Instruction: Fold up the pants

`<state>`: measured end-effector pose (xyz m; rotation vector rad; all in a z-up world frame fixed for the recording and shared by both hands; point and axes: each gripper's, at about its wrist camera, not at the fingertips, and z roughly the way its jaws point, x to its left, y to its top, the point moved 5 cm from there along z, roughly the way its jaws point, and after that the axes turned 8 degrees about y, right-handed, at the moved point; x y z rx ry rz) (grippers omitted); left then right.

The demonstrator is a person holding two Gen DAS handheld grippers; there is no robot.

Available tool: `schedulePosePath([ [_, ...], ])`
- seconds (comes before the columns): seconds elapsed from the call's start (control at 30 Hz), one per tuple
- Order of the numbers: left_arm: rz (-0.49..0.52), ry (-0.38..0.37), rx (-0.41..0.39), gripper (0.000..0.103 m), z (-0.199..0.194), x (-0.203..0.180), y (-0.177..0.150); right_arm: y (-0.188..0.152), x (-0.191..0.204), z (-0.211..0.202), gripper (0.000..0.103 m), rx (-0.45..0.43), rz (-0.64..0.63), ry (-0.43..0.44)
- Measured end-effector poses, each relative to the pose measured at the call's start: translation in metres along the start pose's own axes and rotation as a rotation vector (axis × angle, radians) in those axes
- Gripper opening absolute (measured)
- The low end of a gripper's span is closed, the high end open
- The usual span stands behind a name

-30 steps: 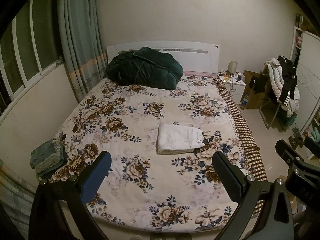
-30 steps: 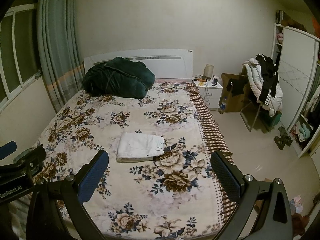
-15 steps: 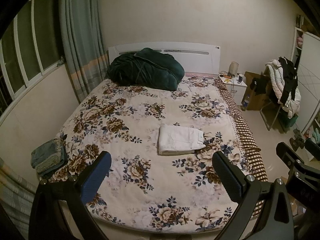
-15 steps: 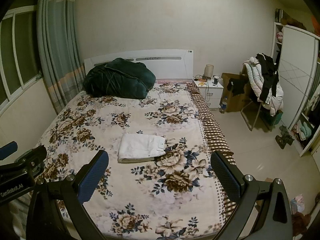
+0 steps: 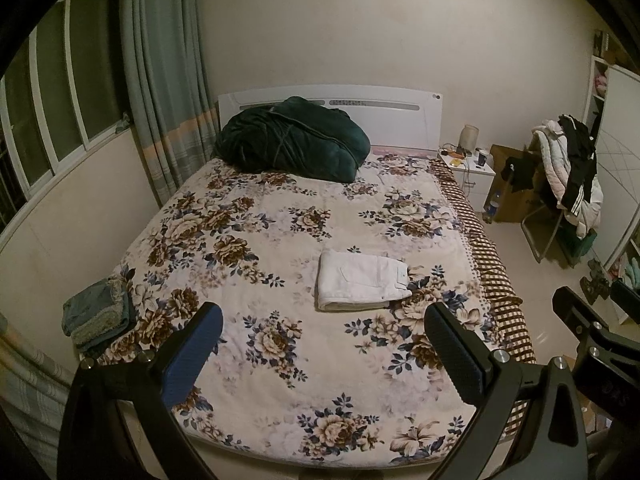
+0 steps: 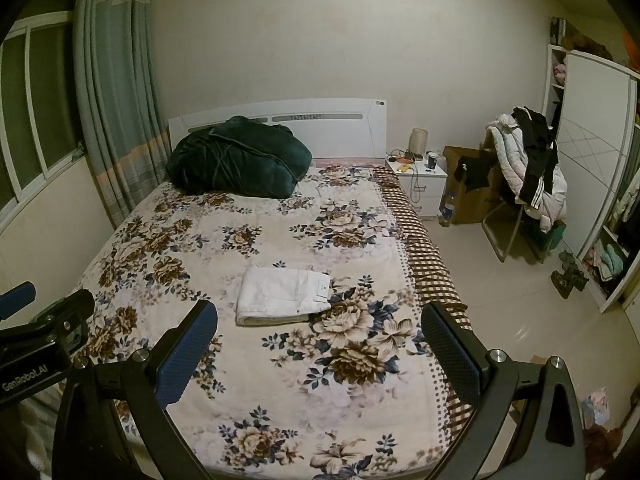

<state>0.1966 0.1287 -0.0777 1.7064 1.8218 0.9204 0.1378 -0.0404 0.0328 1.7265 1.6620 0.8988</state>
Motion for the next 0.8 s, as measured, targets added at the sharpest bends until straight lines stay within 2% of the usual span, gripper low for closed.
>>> schedulePosePath([
  [0.8,-0.024,0.009,-0.016,0.103,-0.0056,0.0022,0.0032,-0.0012,0.006,-0.0011,0.103,0.0,0.005,-0.005],
])
